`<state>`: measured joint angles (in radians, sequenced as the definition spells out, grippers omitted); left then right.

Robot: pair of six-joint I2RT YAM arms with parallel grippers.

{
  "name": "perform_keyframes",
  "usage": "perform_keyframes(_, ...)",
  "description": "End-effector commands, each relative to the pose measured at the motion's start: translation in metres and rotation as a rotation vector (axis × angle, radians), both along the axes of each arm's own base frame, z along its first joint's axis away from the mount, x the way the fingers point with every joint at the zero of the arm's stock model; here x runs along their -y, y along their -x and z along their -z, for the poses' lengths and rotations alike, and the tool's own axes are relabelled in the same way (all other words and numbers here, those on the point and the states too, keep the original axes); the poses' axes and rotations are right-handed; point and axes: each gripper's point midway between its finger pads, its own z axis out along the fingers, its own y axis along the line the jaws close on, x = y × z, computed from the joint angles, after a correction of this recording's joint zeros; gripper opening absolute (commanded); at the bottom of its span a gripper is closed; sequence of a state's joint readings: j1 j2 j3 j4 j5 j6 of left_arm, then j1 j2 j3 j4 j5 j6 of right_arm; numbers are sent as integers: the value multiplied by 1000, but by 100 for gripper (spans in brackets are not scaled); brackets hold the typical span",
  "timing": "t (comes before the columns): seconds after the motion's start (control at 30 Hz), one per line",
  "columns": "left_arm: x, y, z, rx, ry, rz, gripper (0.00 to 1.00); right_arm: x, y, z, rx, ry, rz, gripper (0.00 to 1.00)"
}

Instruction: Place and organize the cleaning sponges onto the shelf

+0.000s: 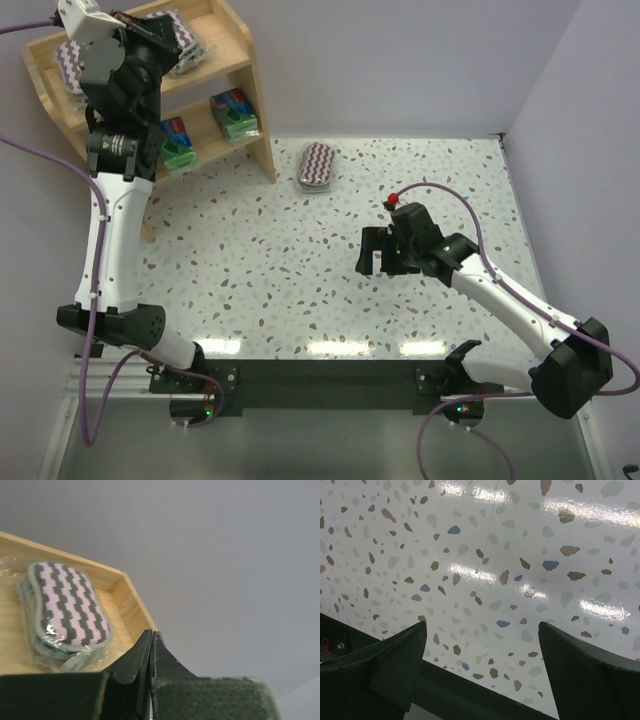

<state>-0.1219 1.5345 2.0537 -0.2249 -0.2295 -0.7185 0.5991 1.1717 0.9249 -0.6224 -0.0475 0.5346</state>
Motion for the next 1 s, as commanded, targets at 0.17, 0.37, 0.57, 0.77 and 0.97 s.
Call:
perform_keyframes(0.17, -43, -18, 61, -274, -101, -234, 0, -2, -2, -1, 22, -24, -13, 96)
perform_keyframes(0.37, -65, -30, 66, -263, -80, -261, 0, 1, 0, 0, 27, -18, -11, 96)
perform_keyframes(0.57, -77, -37, 74, -239, -68, -257, 0, 5, 2, 5, 20, -5, -8, 96)
perform_keyframes(0.77, -82, -66, 90, -272, -25, -129, 0, 4, 1, 5, 22, -8, -13, 96)
perform_keyframes(0.97, -77, -85, 98, -244, -1, -40, 0, 6, 1, 6, 20, 0, -11, 96)
